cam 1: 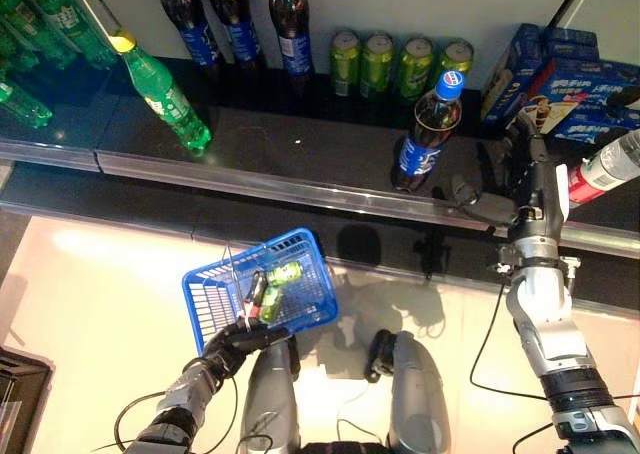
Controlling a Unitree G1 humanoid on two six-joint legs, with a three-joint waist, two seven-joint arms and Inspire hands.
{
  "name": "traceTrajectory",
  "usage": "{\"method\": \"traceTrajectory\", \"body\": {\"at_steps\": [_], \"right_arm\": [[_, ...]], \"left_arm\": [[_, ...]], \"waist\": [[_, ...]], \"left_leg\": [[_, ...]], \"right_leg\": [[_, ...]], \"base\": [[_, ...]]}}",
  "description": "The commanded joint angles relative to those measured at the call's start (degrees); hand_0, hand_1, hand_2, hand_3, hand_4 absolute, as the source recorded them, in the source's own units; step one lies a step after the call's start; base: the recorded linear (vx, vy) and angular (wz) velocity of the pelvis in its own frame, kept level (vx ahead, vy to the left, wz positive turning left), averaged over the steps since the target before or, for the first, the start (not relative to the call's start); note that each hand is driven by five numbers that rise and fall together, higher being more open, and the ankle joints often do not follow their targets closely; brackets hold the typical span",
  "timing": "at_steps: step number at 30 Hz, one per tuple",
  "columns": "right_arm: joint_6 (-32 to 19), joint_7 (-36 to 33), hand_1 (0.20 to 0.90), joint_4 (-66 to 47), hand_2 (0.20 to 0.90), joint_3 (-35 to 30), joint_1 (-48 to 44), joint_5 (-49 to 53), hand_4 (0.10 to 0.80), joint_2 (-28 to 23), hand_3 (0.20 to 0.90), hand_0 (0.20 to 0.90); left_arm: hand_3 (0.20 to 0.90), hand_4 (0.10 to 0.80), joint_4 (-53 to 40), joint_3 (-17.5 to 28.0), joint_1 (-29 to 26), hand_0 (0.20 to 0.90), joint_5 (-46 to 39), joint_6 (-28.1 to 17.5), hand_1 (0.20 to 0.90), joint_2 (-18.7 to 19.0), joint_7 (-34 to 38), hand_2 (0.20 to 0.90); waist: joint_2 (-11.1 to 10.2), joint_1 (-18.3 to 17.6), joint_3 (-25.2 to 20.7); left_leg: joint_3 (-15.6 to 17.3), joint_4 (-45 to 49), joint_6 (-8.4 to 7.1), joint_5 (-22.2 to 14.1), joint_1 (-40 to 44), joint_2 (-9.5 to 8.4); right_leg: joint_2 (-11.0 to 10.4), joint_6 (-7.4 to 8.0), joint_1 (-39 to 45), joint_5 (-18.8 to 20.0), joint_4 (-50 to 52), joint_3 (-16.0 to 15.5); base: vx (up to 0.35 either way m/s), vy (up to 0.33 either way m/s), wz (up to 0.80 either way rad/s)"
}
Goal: Pick up the drink and place into the basket.
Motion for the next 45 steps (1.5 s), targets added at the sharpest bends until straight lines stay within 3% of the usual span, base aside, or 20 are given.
{"method": "traceTrajectory", "body": {"at_steps": [1,22,45], "right_arm": [[-3.0,2.4,0.9,-5.5,0.9,-5.5,-1.4,1.0,0.8,-2.1,0.9,0.9],[6.2,10.6,0.9,-3.0,0.9,-0.7,-4.1,-0.2,0.8,-1.5,0.9,0.9],[11.8,4.5,0.9,11.7,0.9,3.6,-21.6,2.7,0.8,-5.1,0.9,0.9]], "left_arm": [[0.2,0.1,-3.9,-3.7,19.4,0.3,7.3,0.4,0.3,2.1,-7.2,0.3],[0.2,0.1,-3.3,-6.0,21.8,0.3,10.7,1.1,0.3,1.8,-7.8,0.3],[0.2,0.1,-4.5,-11.2,18.0,0.3,7.8,2.5,0.3,3.5,-7.7,0.3]], "waist": [[-0.2,2.6,-7.0],[0.3,4.1,-9.3],[1.5,6.4,-7.5]], "left_leg": [[1.7,2.9,6.31,5.1,-3.2,-2.93],[1.3,0.9,7.01,5.0,-0.1,-5.74],[0.6,0.7,7.05,3.1,-1.0,-7.64]], "right_leg": [[1.1,1.96,3.0,9.5,-6.2,-0.4],[0.4,2.43,4.9,10.1,-5.7,-1.4],[-0.7,3.16,1.7,9.9,-3.6,-1.4]], "base": [[0.179,0.018,0.01],[0.064,0.013,0.05],[-0.014,0.009,0.03]]}}
